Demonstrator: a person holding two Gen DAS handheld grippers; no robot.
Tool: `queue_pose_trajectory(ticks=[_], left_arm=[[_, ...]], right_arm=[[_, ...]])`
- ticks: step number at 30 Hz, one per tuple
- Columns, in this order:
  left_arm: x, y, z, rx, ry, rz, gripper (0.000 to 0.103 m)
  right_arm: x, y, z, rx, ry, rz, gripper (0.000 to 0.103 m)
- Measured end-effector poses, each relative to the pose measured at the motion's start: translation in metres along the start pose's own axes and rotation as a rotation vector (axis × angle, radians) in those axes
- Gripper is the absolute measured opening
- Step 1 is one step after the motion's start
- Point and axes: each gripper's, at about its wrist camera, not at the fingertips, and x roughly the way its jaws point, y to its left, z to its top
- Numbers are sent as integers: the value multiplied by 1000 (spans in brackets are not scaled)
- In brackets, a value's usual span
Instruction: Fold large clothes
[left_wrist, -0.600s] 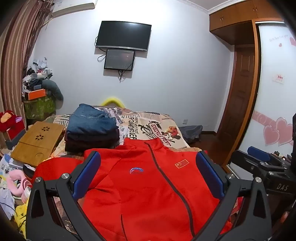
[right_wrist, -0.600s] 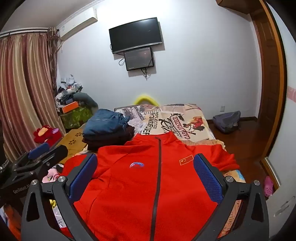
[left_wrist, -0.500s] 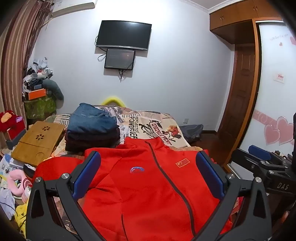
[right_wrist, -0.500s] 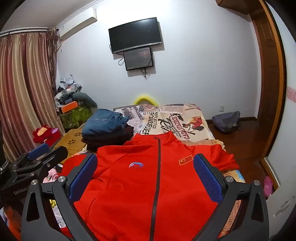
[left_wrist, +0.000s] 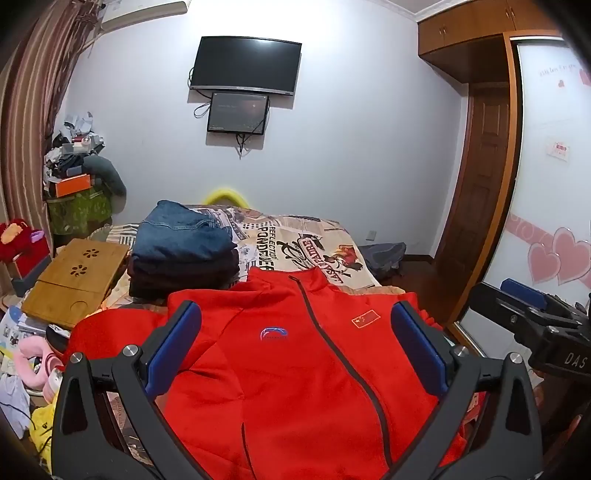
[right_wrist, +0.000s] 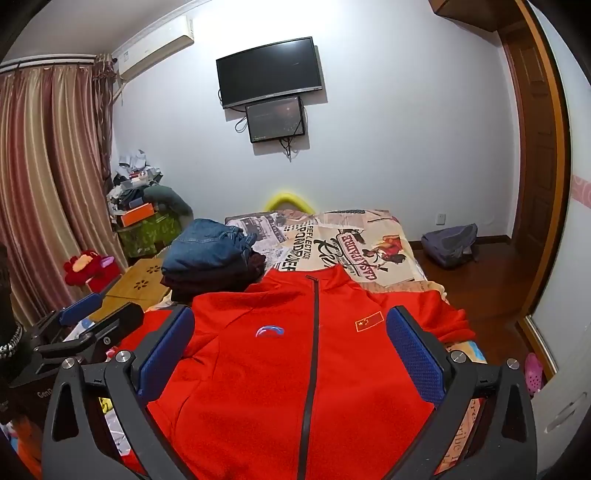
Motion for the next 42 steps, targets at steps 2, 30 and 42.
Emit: queue_pose_trajectory(ticks=[2, 30, 42], left_arm=[[0, 1, -1, -1, -1, -1, 103], [0, 3, -2, -9, 1, -2, 103], [0, 2, -1, -10, 2, -2, 103]], right_arm=[[-1, 1, 0, -2, -2, -1, 103], [0, 2, 2, -4, -2, -2, 103], [0, 3, 6, -6, -5, -1, 103]])
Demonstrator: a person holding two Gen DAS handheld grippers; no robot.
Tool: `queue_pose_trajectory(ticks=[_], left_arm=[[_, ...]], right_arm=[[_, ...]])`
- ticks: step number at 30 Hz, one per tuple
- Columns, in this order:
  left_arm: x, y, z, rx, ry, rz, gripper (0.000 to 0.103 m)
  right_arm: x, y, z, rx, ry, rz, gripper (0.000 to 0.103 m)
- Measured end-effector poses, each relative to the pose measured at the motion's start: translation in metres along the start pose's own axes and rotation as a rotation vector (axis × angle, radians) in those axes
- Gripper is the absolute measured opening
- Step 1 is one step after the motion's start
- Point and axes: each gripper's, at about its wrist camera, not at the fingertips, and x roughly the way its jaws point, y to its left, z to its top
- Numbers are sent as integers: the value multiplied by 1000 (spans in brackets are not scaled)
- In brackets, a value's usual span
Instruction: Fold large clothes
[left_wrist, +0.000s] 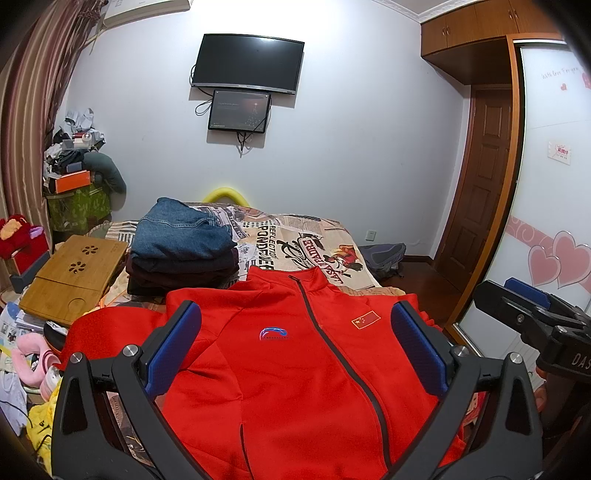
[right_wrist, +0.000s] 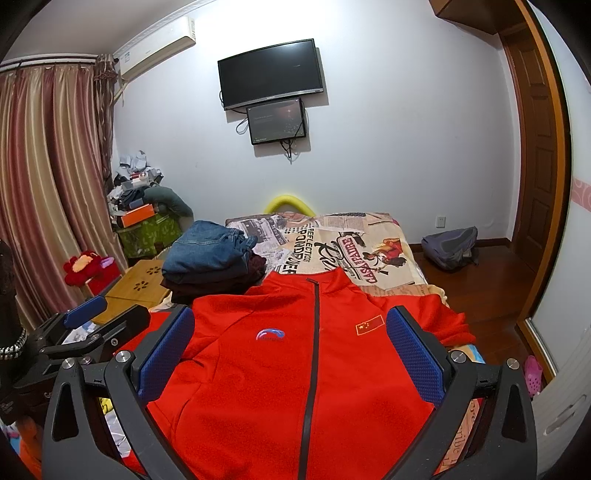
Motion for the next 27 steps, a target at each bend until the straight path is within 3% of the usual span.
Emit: queue_pose_trajectory(ticks=[27], left_arm=[[8, 11, 3, -16, -3, -1, 103]], right_arm=[[7, 2, 0, -11, 4, -15, 103]])
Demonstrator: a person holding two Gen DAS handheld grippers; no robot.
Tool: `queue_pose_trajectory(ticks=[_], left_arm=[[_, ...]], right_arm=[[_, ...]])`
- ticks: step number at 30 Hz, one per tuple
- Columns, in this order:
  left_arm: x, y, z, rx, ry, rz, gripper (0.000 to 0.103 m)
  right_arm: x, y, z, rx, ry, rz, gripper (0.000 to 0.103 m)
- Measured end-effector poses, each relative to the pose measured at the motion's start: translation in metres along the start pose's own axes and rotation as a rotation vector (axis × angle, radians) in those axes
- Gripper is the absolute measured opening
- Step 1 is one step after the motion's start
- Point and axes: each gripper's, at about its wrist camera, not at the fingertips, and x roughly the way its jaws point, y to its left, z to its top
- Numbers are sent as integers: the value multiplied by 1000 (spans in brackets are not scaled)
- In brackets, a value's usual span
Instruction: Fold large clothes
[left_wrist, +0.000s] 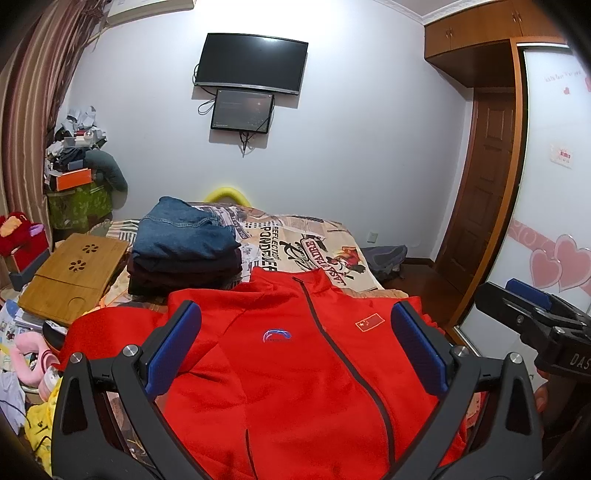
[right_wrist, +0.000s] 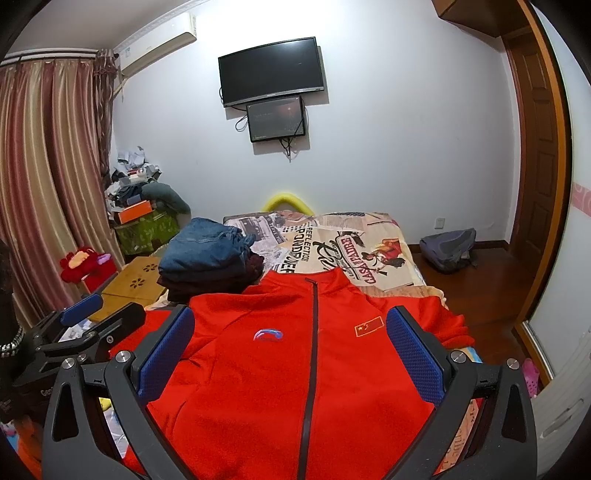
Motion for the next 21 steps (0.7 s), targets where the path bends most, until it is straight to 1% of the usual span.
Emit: queue_pose_trajectory(ticks=[6, 9, 15, 18, 19, 20, 21], left_arm=[[11, 19, 5, -18, -10, 1, 103], [17, 34, 8, -39, -19, 24, 103], [39, 86, 12, -71, -11, 138, 103], [50, 121, 8, -104, 1, 229, 103], [54, 139, 6, -118, 17, 250, 103], [58, 150, 4, -130, 28, 258, 103], [62, 169, 0, -155, 48, 269, 103]], right_arm=[[15, 5, 7, -14, 7, -18, 103], [29, 10, 13, -31, 11, -19, 103], [62, 28, 17, -104, 22, -41, 103], [79, 38, 16, -141, 37, -35, 103], [85, 42, 15, -151, 45, -29, 103], [92, 46, 14, -156, 57, -22, 103], [100, 49, 12, -160, 73, -14, 103]])
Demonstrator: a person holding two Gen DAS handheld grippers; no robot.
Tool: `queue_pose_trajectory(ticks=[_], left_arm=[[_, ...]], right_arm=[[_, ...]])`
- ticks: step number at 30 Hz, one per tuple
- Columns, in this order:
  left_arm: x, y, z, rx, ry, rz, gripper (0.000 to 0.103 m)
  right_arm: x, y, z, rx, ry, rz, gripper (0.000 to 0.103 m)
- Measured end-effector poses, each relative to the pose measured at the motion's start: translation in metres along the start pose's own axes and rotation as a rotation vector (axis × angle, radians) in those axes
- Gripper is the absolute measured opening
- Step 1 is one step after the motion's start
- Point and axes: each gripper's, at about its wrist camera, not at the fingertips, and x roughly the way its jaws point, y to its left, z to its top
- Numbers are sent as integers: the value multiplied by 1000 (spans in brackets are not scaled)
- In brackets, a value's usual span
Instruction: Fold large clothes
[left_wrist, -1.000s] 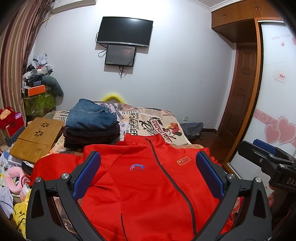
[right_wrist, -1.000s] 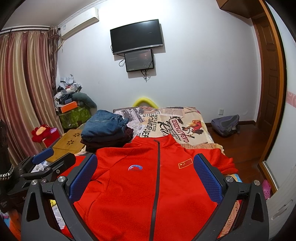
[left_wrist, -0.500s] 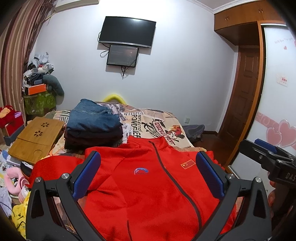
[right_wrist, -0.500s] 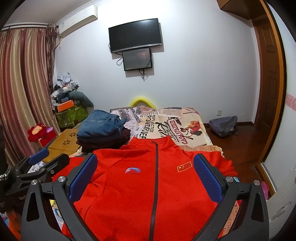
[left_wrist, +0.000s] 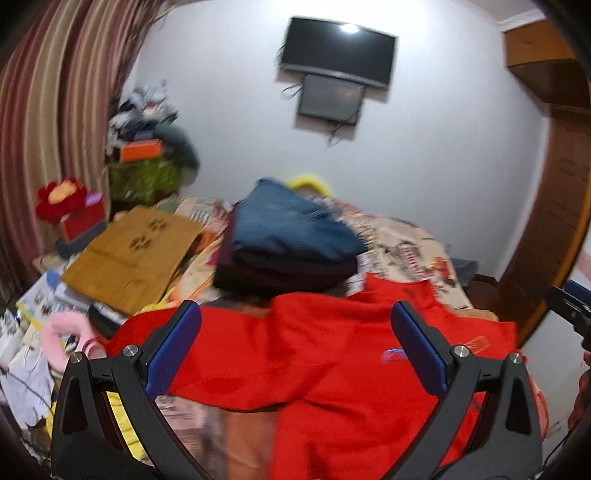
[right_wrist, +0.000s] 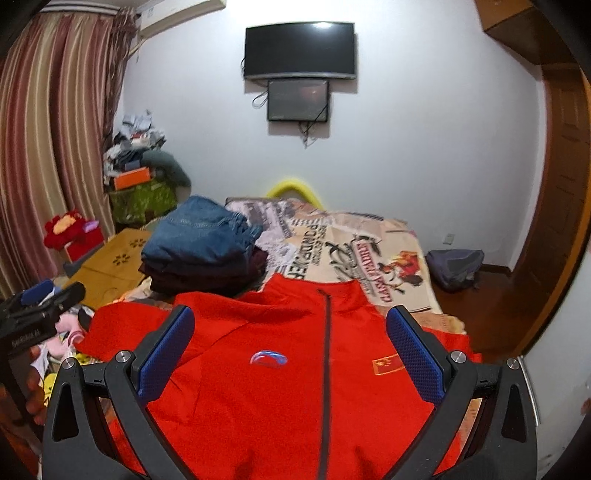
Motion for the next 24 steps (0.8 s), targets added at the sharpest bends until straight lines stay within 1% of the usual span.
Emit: queue_pose_trajectory(ticks=[2, 4, 5, 7, 8, 10, 12, 13, 15, 16, 19, 21, 22, 24], left_arm=[[15, 25, -3, -36, 37, 27, 103], [34, 59, -10, -88, 87, 92, 103], [42, 71, -12, -107, 108, 113, 103], [61, 105, -23, -167, 183, 146, 103], [70, 120, -29, -198, 219, 148, 103], [89, 147, -43, -268, 306, 126, 103], [108, 165, -56, -341, 378, 77, 103], [116, 177, -65, -393, 424, 36, 103], [129, 197, -83, -486, 478, -36, 103], [133, 205, -91, -528, 492, -58, 103], [143, 217, -109, -617, 528, -77, 101], [151, 222, -119, -650, 546, -86, 96], [155, 225, -123, -672, 548, -102, 96], [164, 234, -130, -733, 544, -111, 91]], right_arm=[[12, 3, -3, -4, 29, 19, 103], [25, 7, -5, -15, 61, 31, 103], [32, 10, -7, -23, 82, 33, 103], [45, 12, -12, -39, 130, 23, 103], [49, 14, -14, -45, 147, 18, 103], [57, 16, -19, -54, 180, 5, 103], [63, 16, -24, -48, 207, -2, 103], [67, 15, -27, -39, 225, -1, 103], [75, 13, -31, -25, 263, 13, 103], [80, 14, -31, -22, 277, 15, 103], [90, 11, -37, -15, 326, 5, 103], [94, 10, -41, -14, 352, -12, 103], [96, 10, -42, -11, 356, -14, 103], [95, 8, -44, 0, 365, -16, 103]])
